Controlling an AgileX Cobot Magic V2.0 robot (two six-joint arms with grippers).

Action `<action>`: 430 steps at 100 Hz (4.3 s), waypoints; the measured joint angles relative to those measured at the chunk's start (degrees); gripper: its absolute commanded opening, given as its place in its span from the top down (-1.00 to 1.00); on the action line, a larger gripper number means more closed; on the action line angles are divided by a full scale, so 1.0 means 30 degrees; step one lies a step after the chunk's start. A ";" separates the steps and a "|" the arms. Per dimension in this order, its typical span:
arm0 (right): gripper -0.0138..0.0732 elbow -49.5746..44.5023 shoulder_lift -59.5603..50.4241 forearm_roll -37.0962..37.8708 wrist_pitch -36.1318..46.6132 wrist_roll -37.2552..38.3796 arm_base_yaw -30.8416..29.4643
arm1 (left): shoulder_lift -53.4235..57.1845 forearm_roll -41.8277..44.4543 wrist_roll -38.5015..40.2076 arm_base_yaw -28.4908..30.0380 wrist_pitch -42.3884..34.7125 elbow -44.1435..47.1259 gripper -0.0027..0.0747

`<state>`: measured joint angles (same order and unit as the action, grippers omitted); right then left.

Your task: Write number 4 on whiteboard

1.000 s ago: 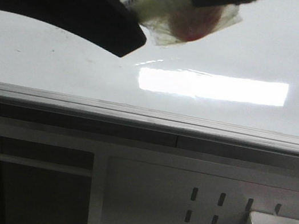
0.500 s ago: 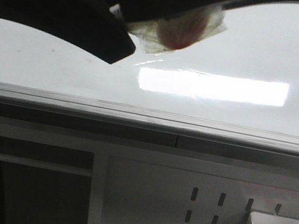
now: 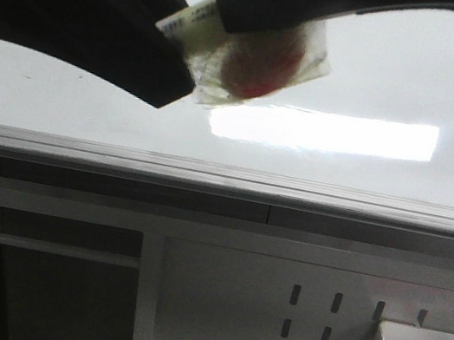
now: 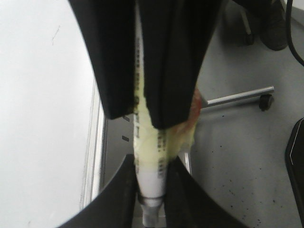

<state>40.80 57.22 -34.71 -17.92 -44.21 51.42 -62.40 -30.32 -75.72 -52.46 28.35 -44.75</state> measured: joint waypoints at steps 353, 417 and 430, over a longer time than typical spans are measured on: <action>0.83 0.1905 0.8554 -0.1773 0.7916 0.0062 -0.3559 | 1.4111 -0.4812 0.8510 1.0168 -0.1330 0.6812 0.98; 0.82 0.0464 0.6130 -0.2554 0.5778 0.0062 -0.6890 | 1.4111 -0.4812 0.8510 1.0168 -0.1330 0.6812 0.98; 0.82 -0.0882 0.4796 -0.2628 0.5772 0.0062 -0.8061 | 1.4111 -0.4812 0.8510 1.0168 -0.1330 0.6812 0.98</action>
<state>38.16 71.61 -42.59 -0.61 -44.02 27.24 -20.07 -44.75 -50.19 -21.96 24.36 -24.31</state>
